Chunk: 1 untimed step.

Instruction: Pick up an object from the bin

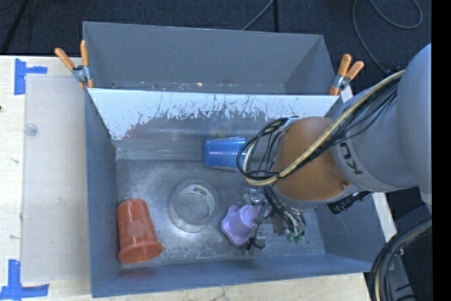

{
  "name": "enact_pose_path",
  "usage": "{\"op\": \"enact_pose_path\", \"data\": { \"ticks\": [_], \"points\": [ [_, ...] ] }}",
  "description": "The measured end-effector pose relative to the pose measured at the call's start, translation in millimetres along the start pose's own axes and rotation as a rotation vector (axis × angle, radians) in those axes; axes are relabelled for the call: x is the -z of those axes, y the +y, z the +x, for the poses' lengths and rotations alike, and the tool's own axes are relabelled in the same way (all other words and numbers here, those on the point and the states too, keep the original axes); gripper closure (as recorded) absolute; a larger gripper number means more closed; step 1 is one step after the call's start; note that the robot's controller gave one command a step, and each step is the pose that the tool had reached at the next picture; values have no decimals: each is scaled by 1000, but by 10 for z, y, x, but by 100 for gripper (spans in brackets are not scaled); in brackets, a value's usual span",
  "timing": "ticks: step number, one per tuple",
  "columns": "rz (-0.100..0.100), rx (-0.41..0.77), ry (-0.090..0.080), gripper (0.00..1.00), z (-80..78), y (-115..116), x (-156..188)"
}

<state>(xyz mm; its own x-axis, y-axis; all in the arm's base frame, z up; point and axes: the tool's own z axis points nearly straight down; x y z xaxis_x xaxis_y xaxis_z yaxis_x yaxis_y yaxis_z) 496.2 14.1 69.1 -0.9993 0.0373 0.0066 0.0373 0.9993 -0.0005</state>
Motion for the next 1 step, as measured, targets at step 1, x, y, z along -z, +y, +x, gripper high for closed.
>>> {"op": "enact_pose_path", "data": {
  "ticks": [1],
  "points": [
    [0, -49, -3, 100, 77, 9, 1643]
  ]
}}
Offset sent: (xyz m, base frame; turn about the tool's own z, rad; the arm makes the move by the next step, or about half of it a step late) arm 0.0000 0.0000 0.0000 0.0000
